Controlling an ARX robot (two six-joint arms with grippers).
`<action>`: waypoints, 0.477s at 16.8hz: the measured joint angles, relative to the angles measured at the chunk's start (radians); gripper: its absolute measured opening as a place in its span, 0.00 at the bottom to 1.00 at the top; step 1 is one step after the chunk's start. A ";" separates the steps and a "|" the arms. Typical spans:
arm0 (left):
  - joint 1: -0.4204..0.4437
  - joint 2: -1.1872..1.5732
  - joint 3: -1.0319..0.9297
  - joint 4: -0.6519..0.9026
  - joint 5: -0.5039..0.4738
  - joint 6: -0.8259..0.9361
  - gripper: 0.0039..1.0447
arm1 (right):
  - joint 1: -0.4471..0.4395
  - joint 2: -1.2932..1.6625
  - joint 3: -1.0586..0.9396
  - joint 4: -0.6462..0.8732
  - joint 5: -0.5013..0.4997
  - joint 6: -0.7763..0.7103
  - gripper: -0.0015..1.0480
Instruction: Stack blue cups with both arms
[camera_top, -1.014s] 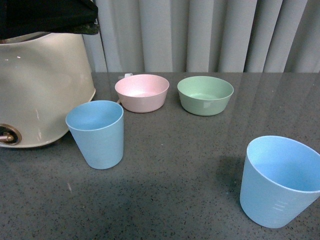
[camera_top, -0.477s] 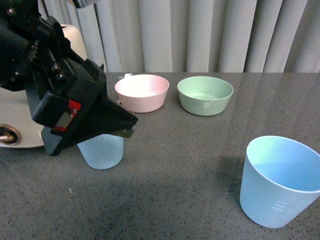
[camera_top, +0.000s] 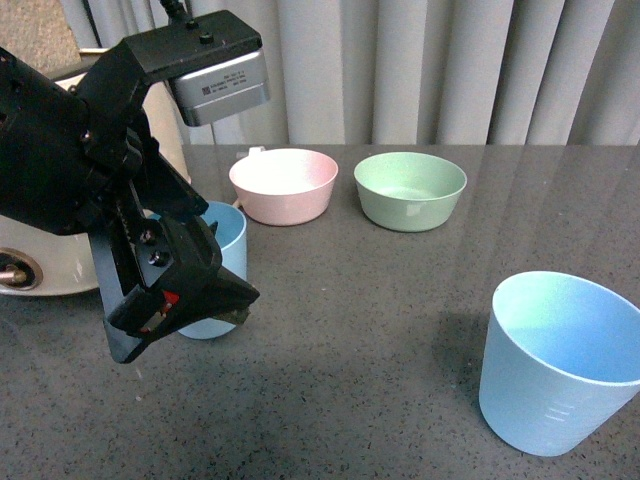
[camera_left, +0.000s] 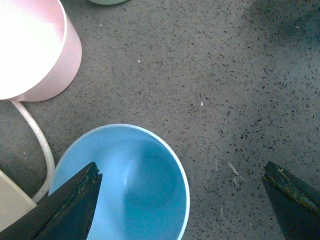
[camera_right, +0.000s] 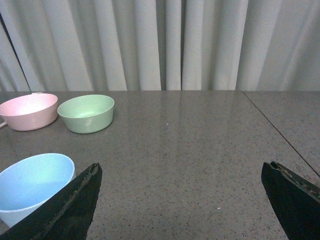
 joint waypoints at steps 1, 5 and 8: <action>0.000 0.006 -0.005 -0.003 0.000 0.009 0.94 | 0.000 0.000 0.000 0.000 0.000 0.000 0.94; -0.003 0.021 -0.023 0.000 -0.011 0.031 0.93 | 0.000 0.000 0.000 0.000 0.000 0.000 0.94; -0.003 0.037 -0.023 0.008 -0.018 0.039 0.59 | 0.000 0.000 0.000 0.000 0.000 0.000 0.94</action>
